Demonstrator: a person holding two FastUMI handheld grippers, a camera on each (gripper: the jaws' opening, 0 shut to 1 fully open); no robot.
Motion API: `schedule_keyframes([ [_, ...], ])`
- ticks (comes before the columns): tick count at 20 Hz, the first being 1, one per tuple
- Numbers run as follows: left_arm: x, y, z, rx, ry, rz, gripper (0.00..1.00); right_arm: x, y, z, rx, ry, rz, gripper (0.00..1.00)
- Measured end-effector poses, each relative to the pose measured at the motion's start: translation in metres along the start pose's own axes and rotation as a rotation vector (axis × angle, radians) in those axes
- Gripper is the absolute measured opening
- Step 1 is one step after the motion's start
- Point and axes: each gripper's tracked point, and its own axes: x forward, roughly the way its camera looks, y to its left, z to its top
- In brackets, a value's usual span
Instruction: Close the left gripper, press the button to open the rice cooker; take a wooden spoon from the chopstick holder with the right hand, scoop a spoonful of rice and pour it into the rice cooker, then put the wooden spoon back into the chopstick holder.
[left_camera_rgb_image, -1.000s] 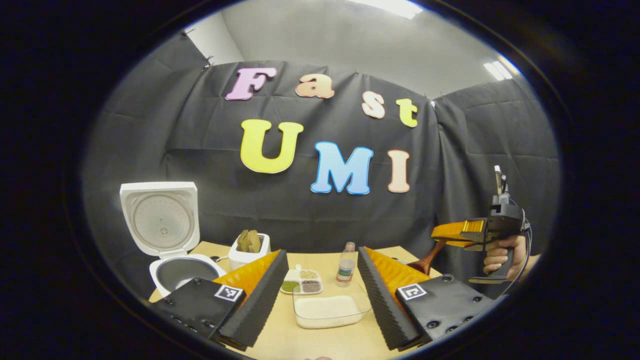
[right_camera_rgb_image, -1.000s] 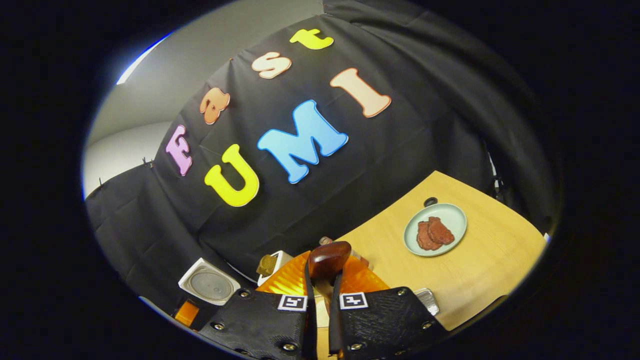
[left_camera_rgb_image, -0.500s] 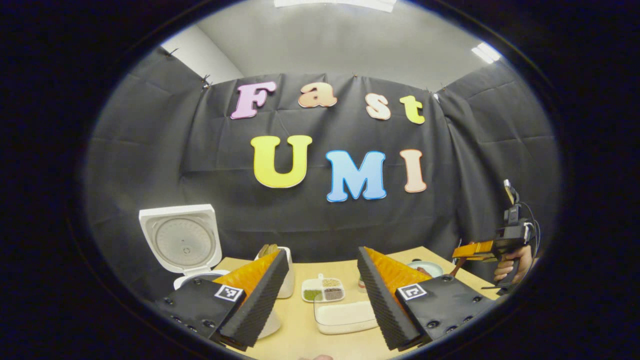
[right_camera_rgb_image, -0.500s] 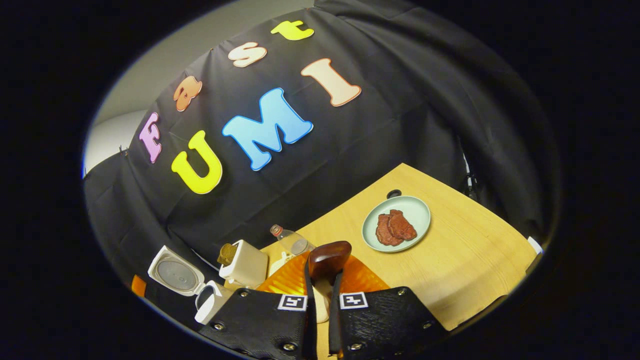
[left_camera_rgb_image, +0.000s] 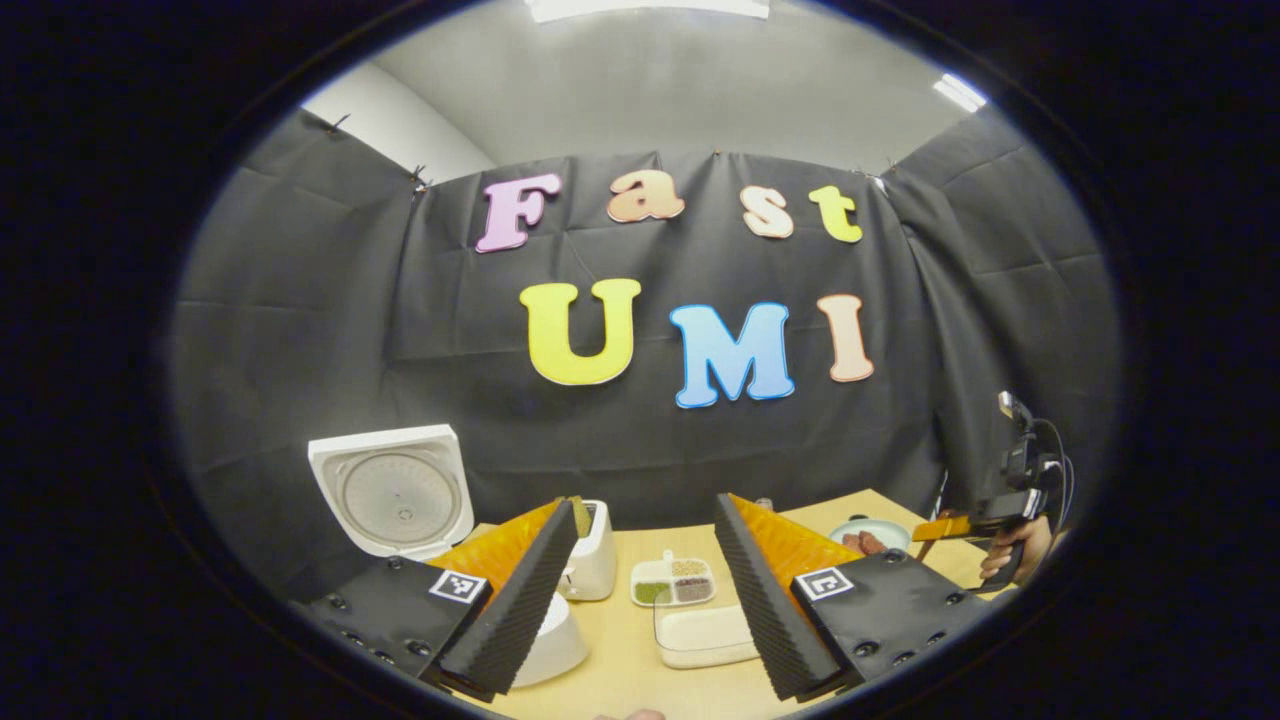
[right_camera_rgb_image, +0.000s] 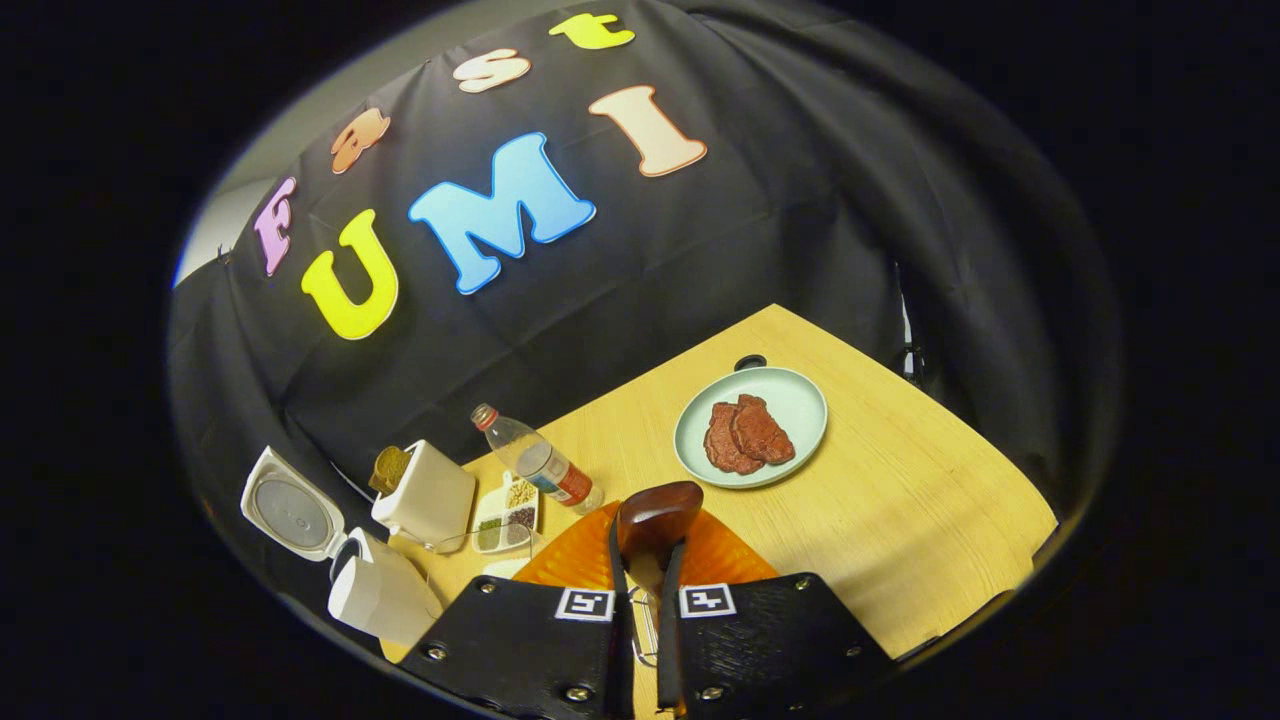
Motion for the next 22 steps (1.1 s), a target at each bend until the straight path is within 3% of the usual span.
schedule_keyframes([
  [9, -0.01, -0.004, -0.006, 0.007, 0.013, 0.015, 0.96, 0.022, -0.019, -0.028, 0.026, -0.036, -0.043, 0.1],
  [13, -0.002, -0.019, -0.004, -0.004, 0.004, -0.024, 0.96, 0.01, -0.046, -0.046, -0.106, 0.011, -0.078, 0.29],
  [14, 0.002, -0.023, -0.005, -0.005, 0.004, -0.035, 0.96, 0.006, -0.054, -0.044, -0.141, 0.016, -0.105, 0.41],
  [15, 0.004, -0.026, -0.004, -0.005, 0.0, -0.042, 0.96, 0.0, -0.063, -0.041, -0.17, 0.014, -0.138, 0.46],
  [18, 0.011, -0.039, 0.001, -0.012, -0.015, -0.076, 0.96, -0.019, -0.071, -0.025, -0.213, -0.035, -0.179, 0.98],
  [22, 0.021, -0.045, 0.007, -0.022, -0.03, -0.101, 0.96, -0.059, -0.052, 0.026, -0.313, -0.209, -0.189, 0.97],
])
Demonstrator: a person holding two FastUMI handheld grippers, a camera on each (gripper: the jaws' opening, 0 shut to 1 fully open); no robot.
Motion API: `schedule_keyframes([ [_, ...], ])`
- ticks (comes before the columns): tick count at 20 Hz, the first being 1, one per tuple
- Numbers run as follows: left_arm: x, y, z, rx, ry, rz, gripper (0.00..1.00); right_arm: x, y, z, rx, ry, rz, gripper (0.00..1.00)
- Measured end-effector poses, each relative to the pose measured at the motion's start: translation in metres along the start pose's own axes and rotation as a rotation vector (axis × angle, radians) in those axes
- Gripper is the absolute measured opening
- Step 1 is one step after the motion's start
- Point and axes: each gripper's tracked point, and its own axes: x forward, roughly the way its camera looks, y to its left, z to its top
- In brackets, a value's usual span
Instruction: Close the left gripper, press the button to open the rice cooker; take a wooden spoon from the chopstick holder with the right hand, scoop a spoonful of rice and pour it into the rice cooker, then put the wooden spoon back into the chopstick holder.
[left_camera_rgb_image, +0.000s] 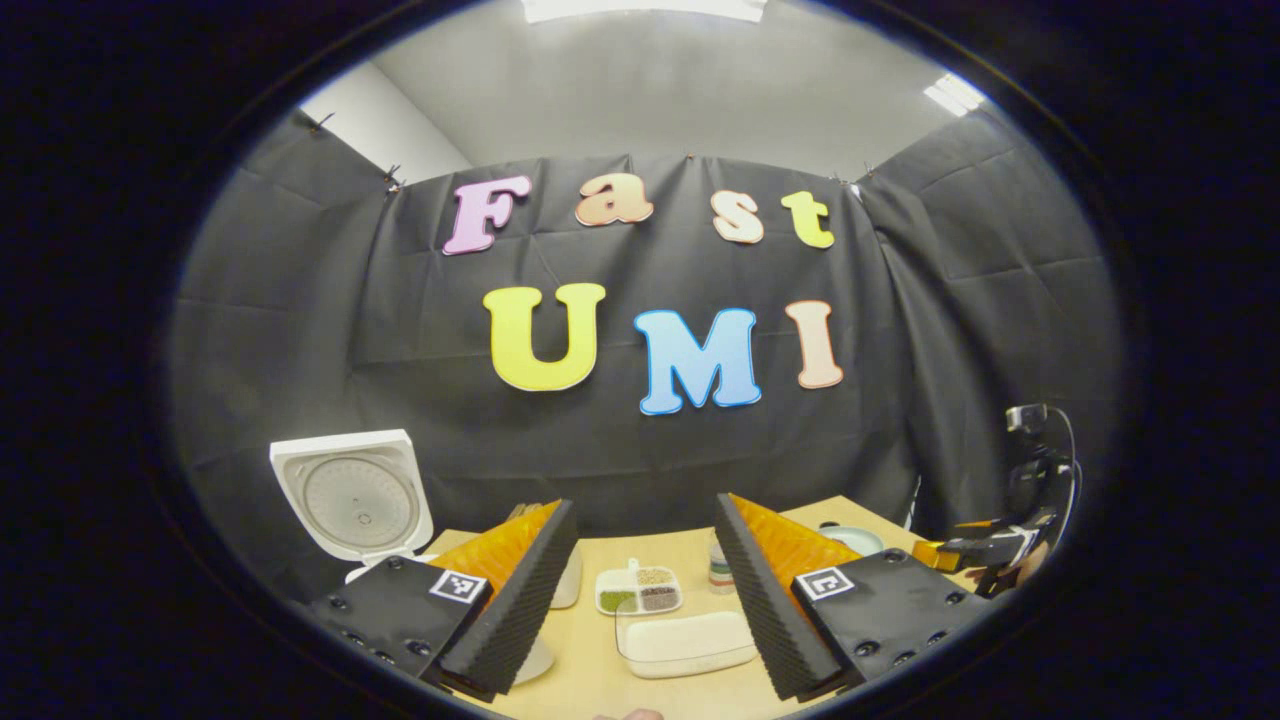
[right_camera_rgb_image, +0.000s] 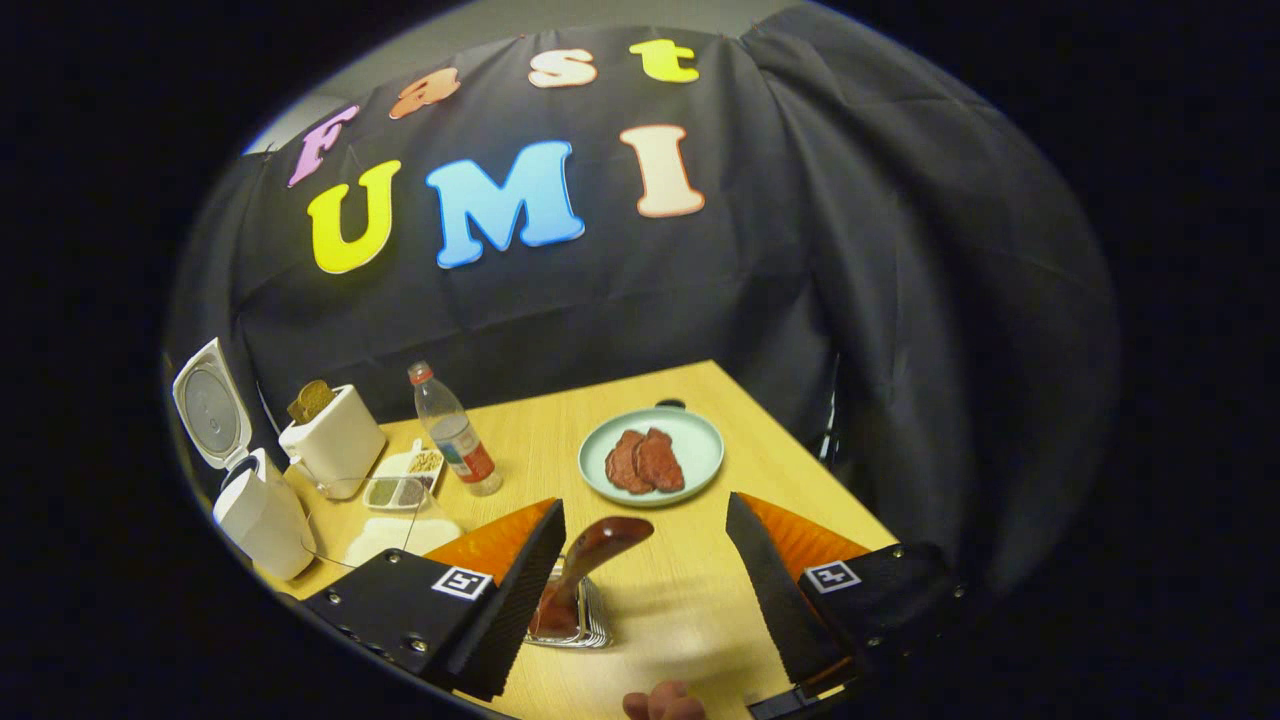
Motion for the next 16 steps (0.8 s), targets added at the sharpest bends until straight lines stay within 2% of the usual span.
schedule_keyframes([
  [4, 0.008, 0.007, 0.001, -0.038, 0.003, -0.006, 0.97, -0.026, 0.018, 0.054, -0.045, -0.118, 0.043, 0.98],
  [8, 0.012, 0.031, 0.004, -0.048, 0.008, 0.02, 0.96, -0.038, 0.05, 0.106, -0.013, -0.196, 0.103, 0.98],
  [10, 0.014, 0.041, 0.003, -0.061, 0.015, 0.016, 0.96, -0.044, 0.077, 0.115, 0.03, -0.196, 0.171, 0.98],
  [13, 0.018, 0.062, -0.001, -0.074, 0.039, 0.016, 0.96, -0.054, 0.101, 0.128, 0.047, -0.229, 0.215, 0.98],
  [16, 0.022, 0.099, -0.001, -0.079, 0.051, 0.064, 0.96, -0.069, 0.129, 0.139, 0.026, -0.267, 0.271, 0.98],
])
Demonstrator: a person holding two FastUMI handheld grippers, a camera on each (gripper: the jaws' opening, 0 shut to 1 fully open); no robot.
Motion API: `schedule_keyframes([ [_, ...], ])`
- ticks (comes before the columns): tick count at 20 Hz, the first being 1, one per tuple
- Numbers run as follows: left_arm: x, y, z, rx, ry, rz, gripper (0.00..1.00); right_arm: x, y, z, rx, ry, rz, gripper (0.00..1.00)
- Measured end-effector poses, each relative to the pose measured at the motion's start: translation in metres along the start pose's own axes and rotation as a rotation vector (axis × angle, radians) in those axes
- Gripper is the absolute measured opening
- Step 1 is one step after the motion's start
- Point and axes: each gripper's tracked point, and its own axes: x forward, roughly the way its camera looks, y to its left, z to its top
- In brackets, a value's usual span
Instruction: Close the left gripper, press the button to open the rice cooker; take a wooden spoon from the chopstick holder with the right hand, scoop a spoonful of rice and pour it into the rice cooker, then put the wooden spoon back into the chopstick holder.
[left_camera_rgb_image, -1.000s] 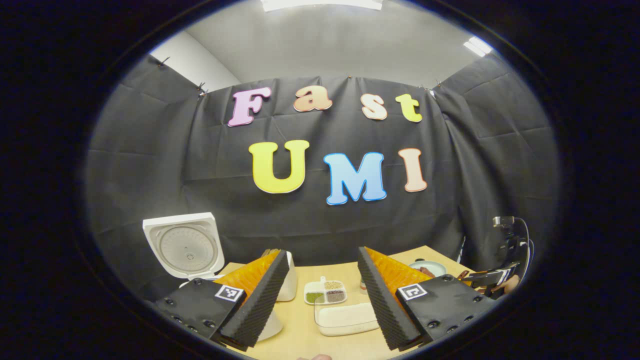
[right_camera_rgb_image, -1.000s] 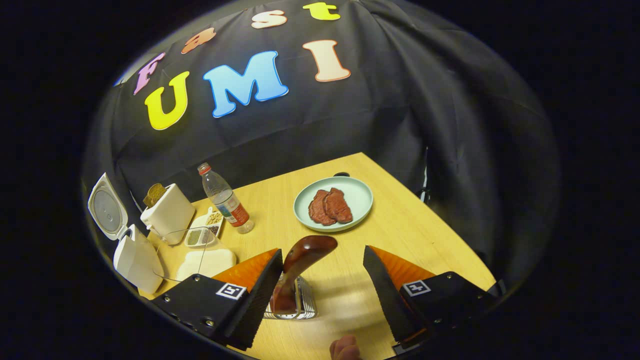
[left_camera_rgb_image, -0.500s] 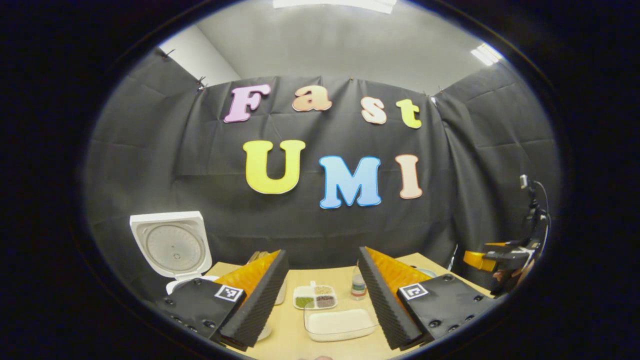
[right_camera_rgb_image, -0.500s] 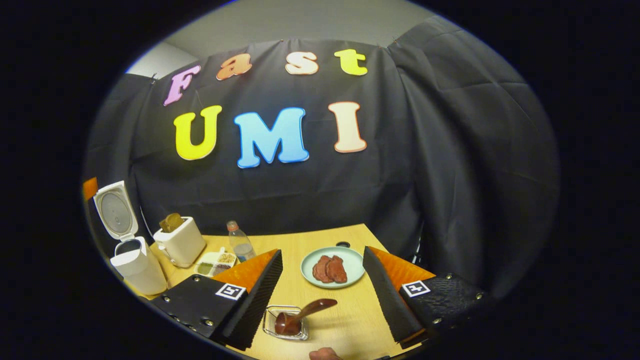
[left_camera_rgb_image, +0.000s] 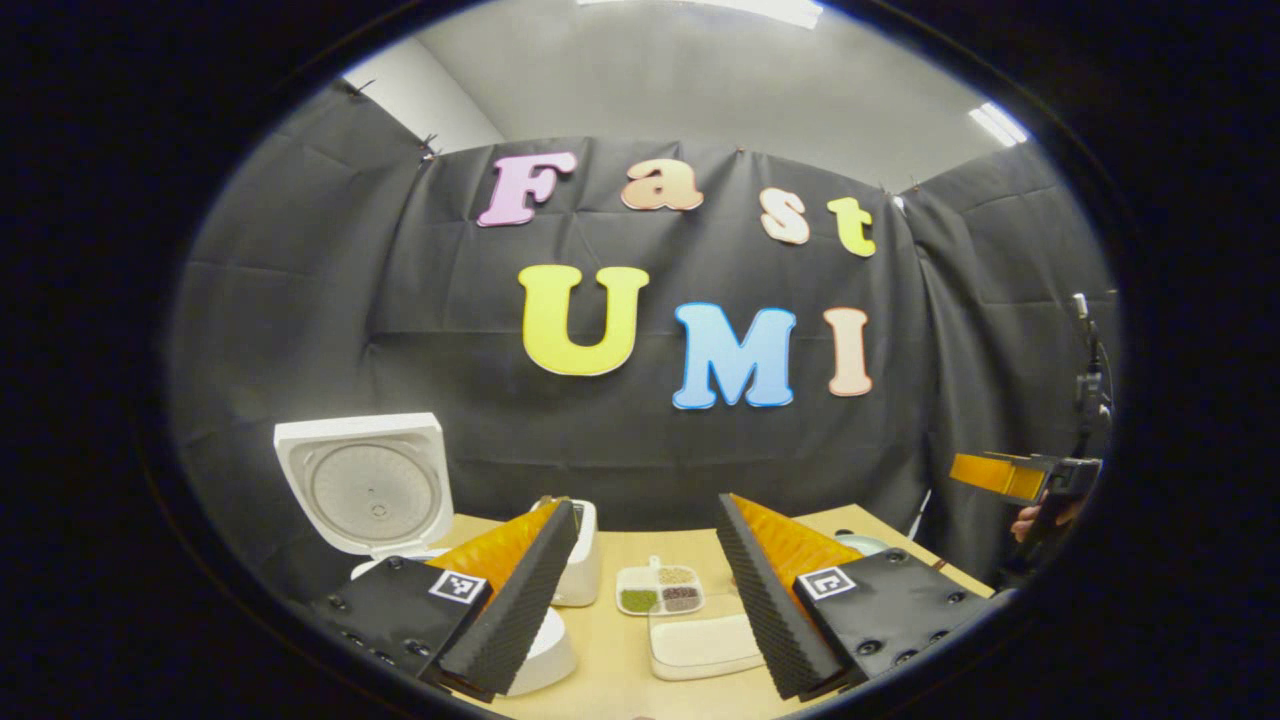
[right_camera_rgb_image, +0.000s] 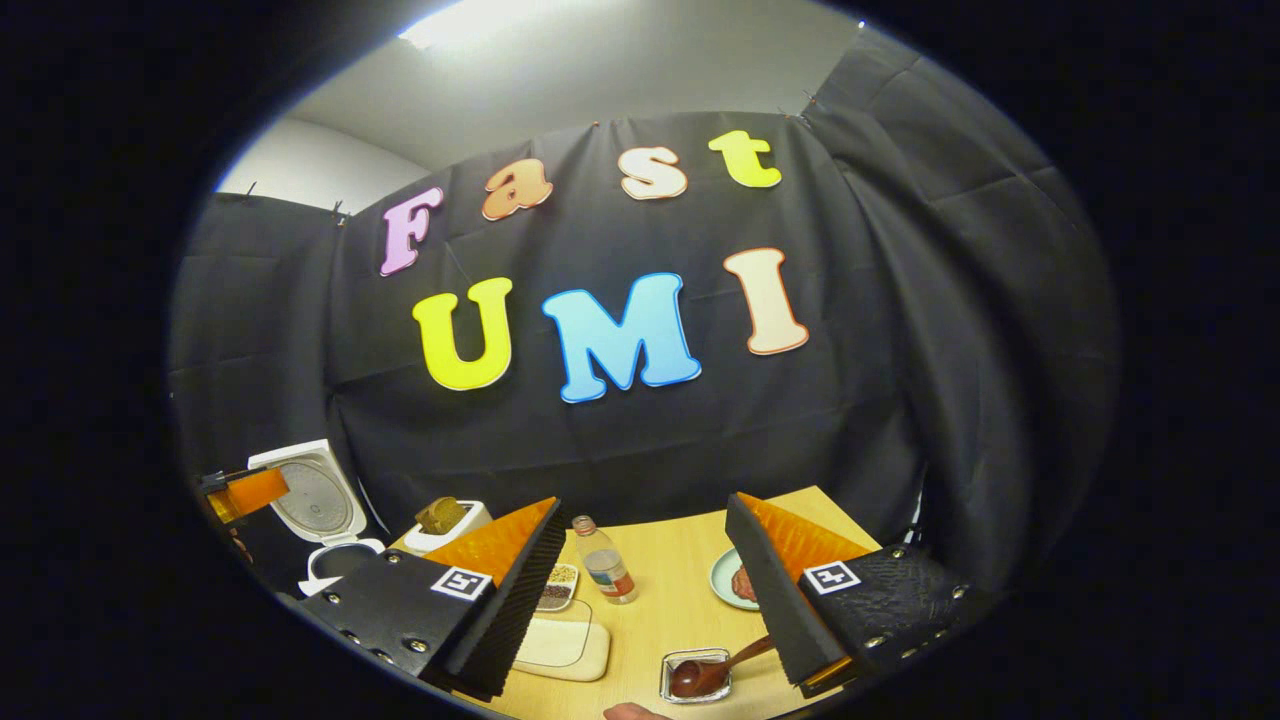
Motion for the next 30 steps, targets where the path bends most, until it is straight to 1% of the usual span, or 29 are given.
schedule_keyframes([
  [1, 0.007, 0.014, -0.005, 0.002, 0.0, 0.022, 0.97, -0.001, 0.008, 0.004, -0.011, -0.007, 0.012, 0.98],
  [3, 0.013, 0.041, 0.001, -0.011, -0.001, 0.059, 0.98, -0.003, 0.024, 0.01, -0.035, -0.016, 0.038, 0.98],
  [6, 0.025, 0.085, 0.014, -0.046, -0.016, 0.107, 0.97, -0.005, 0.038, 0.015, -0.079, -0.025, 0.056, 0.98],
  [8, 0.035, 0.113, 0.021, -0.027, -0.023, 0.138, 0.96, -0.007, 0.045, 0.015, -0.09, -0.029, 0.065, 0.98],
  [11, 0.055, 0.153, 0.031, -0.012, -0.026, 0.186, 0.96, -0.006, 0.048, 0.01, -0.108, -0.019, 0.058, 0.98],
  [13, 0.07, 0.186, 0.035, -0.028, -0.019, 0.25, 0.96, -0.005, 0.049, 0.008, -0.109, -0.011, 0.049, 0.98],
  [14, 0.076, 0.199, 0.039, -0.039, -0.023, 0.261, 0.97, -0.005, 0.05, 0.006, -0.107, -0.008, 0.047, 0.98],
  [16, 0.091, 0.22, 0.047, -0.044, -0.019, 0.282, 0.96, -0.003, 0.05, 0.002, -0.107, 0.002, 0.035, 0.98],
  [18, 0.106, 0.245, 0.054, -0.028, -0.02, 0.316, 0.96, -0.001, 0.052, -0.001, -0.105, 0.008, 0.029, 0.98],
  [21, 0.128, 0.293, 0.059, -0.008, 0.003, 0.415, 0.96, 0.004, 0.054, -0.006, -0.109, 0.023, 0.026, 0.98],
  [22, 0.137, 0.311, 0.055, -0.015, 0.021, 0.448, 0.96, 0.005, 0.054, -0.007, -0.11, 0.027, 0.023, 0.98],
  [23, 0.143, 0.321, 0.064, -0.035, 0.035, 0.471, 0.96, 0.007, 0.054, -0.007, -0.109, 0.03, 0.021, 0.98],
  [25, 0.157, 0.347, 0.055, -0.078, 0.075, 0.52, 0.96, 0.01, 0.052, -0.009, -0.108, 0.035, 0.012, 0.98],
  [28, 0.173, 0.371, 0.041, -0.113, 0.108, 0.574, 0.96, 0.013, 0.049, -0.012, -0.105, 0.042, 0.002, 0.98],
  [30, 0.181, 0.383, 0.034, -0.144, 0.128, 0.592, 0.96, 0.017, 0.047, -0.011, -0.107, 0.046, -0.003, 0.98],
])
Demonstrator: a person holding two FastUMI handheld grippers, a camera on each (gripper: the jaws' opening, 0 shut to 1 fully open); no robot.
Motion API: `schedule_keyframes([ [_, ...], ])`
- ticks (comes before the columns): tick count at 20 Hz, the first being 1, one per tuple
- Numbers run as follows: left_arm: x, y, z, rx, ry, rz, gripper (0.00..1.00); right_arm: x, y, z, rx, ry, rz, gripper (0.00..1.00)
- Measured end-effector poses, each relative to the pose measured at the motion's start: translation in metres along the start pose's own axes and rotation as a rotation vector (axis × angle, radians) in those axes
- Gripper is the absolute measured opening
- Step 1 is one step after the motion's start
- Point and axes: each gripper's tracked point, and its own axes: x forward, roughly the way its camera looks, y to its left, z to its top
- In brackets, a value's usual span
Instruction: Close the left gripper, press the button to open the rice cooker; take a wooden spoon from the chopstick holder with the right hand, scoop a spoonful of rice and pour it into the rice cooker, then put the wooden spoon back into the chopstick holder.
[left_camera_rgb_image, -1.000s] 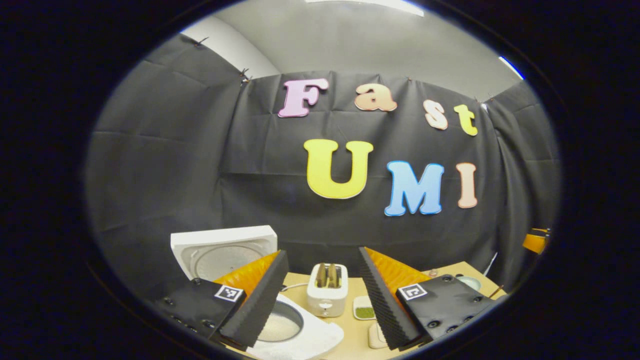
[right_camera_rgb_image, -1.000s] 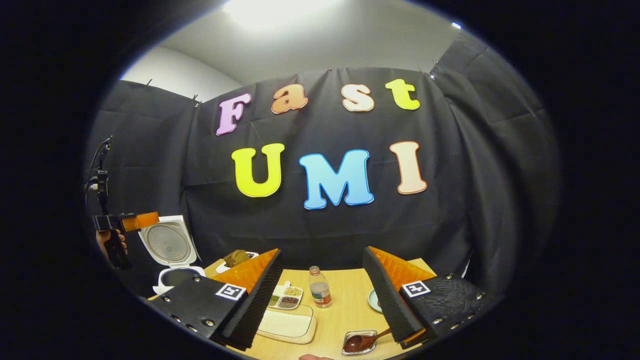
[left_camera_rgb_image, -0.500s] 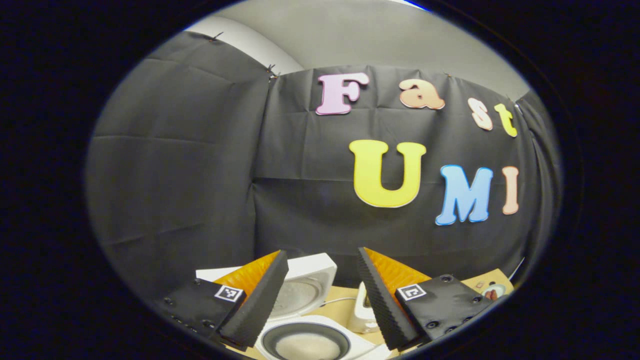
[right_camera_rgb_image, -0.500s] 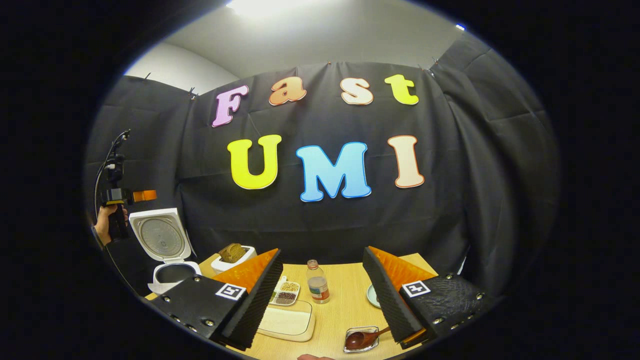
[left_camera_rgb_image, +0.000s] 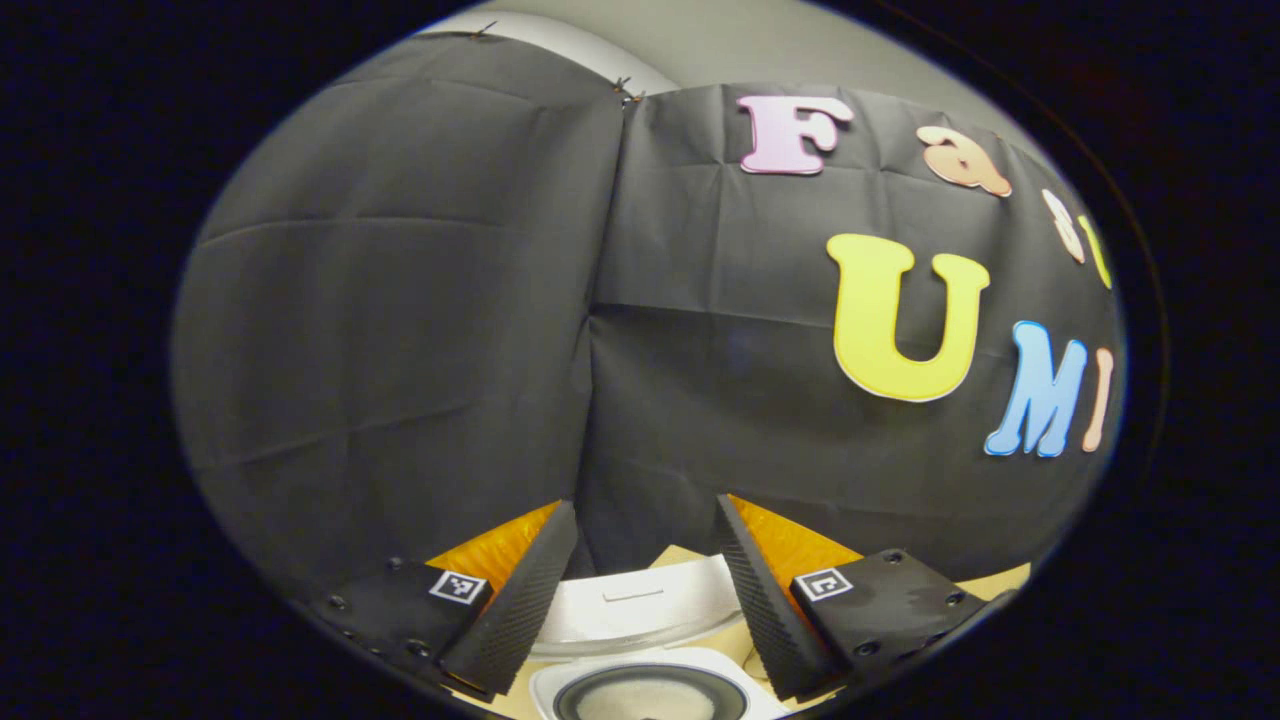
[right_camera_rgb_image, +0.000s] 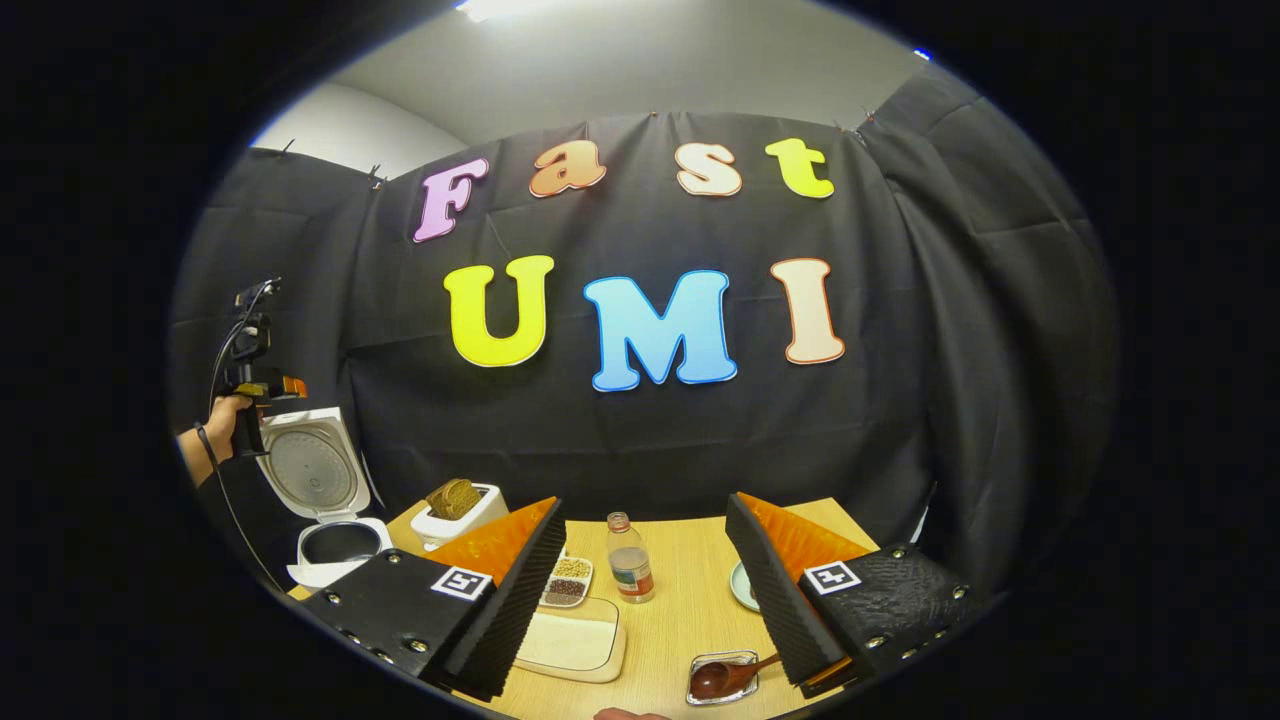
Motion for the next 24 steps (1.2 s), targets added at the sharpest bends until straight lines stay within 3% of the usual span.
schedule_keyframes([
  [3, 0.018, 0.004, -0.024, -0.013, 0.104, 0.014, 0.96, 0.003, -0.002, -0.001, 0.009, 0.005, -0.002, 0.98],
  [4, 0.017, 0.005, -0.022, 0.031, 0.074, 0.026, 0.95, 0.004, -0.003, -0.001, 0.012, 0.005, -0.003, 0.98],
  [13, 0.002, -0.007, -0.027, 0.033, 0.076, 0.01, 0.91, 0.001, -0.004, 0.012, 0.027, -0.033, 0.024, 0.98],
  [19, -0.027, -0.018, -0.046, 0.037, 0.069, 0.003, 0.94, -0.005, -0.008, 0.015, 0.025, -0.039, 0.038, 0.98],
  [21, -0.035, -0.019, -0.051, 0.043, 0.063, 0.018, 0.89, -0.007, -0.014, 0.015, 0.017, -0.038, 0.03, 0.98],
  [23, -0.039, -0.022, -0.061, 0.056, 0.069, 0.023, 0.93, -0.009, -0.017, 0.015, 0.034, -0.038, 0.028, 0.98],
  [24, -0.041, -0.024, -0.064, 0.053, 0.073, 0.021, 0.9, -0.011, -0.019, 0.015, 0.04, -0.036, 0.028, 0.98],
])
